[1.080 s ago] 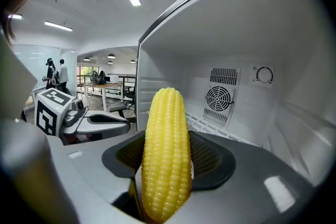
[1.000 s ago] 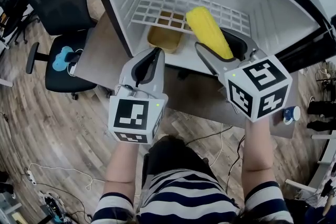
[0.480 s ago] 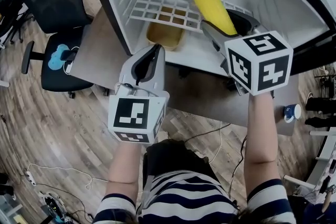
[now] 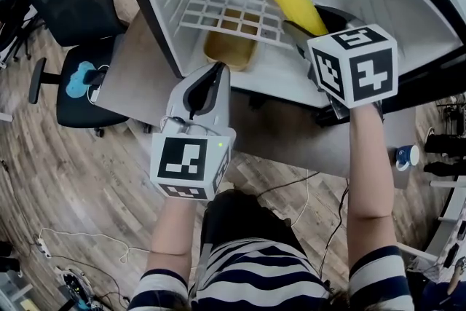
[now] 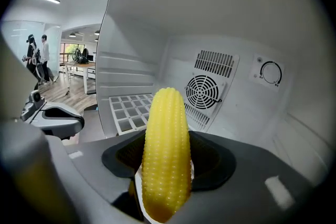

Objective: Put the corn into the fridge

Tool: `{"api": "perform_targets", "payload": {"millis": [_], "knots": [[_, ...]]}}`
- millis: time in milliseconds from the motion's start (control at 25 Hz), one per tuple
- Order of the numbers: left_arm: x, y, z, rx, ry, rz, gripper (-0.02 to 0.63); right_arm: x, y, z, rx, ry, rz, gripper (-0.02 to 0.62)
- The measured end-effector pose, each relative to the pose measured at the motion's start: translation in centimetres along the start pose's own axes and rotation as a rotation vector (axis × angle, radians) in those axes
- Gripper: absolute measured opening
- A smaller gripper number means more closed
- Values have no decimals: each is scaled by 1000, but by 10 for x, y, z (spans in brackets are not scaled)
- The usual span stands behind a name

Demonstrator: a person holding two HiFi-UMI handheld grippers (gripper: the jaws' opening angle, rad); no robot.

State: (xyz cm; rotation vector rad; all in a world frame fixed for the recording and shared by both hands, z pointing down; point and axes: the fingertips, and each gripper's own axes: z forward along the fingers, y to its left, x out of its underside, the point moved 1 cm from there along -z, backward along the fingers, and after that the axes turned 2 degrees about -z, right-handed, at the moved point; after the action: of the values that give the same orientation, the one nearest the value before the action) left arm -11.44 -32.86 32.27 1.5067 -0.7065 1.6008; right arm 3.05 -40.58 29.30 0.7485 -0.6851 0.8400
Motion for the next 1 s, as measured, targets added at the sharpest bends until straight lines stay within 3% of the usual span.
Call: {"api": "perform_targets", "payload": {"millis": [480,760,1000], "knots": [[7,7,-5,-10,18,-12,0,8,-11,24,-9,90,27,253],[10,11,-3,-11,21,-22,0,9,-9,29,-33,62,63,256],[11,5,-1,6,27,-17,0,6,-14,21,19,20,31,261]]}}
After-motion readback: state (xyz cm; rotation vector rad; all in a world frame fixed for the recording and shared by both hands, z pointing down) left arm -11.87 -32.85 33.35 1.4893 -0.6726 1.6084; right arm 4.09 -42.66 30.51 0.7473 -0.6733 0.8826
